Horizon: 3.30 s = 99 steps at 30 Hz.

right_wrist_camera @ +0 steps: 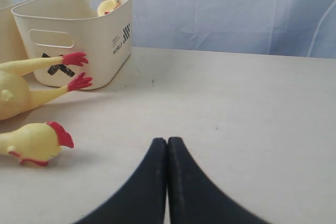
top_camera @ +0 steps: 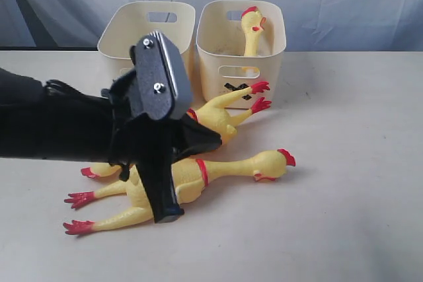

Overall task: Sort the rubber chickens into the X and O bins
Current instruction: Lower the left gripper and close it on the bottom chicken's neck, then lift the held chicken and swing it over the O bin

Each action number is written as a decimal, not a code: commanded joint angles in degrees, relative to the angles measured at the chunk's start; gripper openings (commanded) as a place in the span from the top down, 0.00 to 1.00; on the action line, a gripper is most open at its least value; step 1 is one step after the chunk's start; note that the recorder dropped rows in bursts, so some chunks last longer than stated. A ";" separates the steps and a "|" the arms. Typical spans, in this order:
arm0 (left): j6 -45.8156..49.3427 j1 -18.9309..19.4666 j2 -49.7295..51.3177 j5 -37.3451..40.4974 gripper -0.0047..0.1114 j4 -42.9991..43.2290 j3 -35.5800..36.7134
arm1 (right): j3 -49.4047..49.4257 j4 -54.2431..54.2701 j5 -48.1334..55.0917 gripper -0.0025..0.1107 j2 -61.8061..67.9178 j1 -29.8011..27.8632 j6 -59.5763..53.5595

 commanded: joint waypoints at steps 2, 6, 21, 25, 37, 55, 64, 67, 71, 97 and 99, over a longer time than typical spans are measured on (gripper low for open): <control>-1.76 0.10 5.69 1.42 0.96 4.18 -1.70 | 0.15 0.07 -0.35 0.99 -0.29 0.06 -0.08; -1.65 0.10 9.51 2.85 0.96 9.19 -4.75 | 0.15 0.07 -0.35 0.99 -0.29 0.06 -0.08; -2.67 -2.61 20.52 -0.93 0.57 9.42 -14.09 | 0.15 0.07 -0.35 0.99 -0.29 0.06 -0.08; -3.73 -3.50 23.53 -3.13 0.56 9.42 -16.13 | 0.15 0.07 -0.35 0.99 -0.29 0.06 -0.08; -4.70 -3.50 31.48 -7.42 0.56 11.13 -19.51 | 0.15 0.07 -0.35 0.99 -0.29 0.06 -0.08; -4.87 -3.50 37.26 -11.87 0.56 12.72 -21.06 | 0.15 0.07 -0.42 0.99 -0.29 0.04 -0.08; -4.87 -3.50 38.80 -11.75 0.60 12.72 -21.06 | 0.15 0.07 -0.42 0.99 -0.29 0.04 -0.08; -4.87 -3.50 38.80 -11.75 0.67 12.72 -21.06 | 0.15 0.07 -0.42 0.99 -0.29 0.04 -0.08; -4.87 -3.50 38.80 -11.64 0.86 12.52 -21.06 | 0.15 0.07 -0.42 0.99 -0.29 0.04 -0.08; -51.16 -3.50 11.05 10.88 0.96 58.24 -21.06 | 0.15 0.07 -0.42 0.99 -0.29 0.04 -0.08; -53.84 -3.50 9.12 3.94 0.96 58.78 -21.06 | 0.15 0.07 -0.42 0.99 -0.29 0.04 -0.08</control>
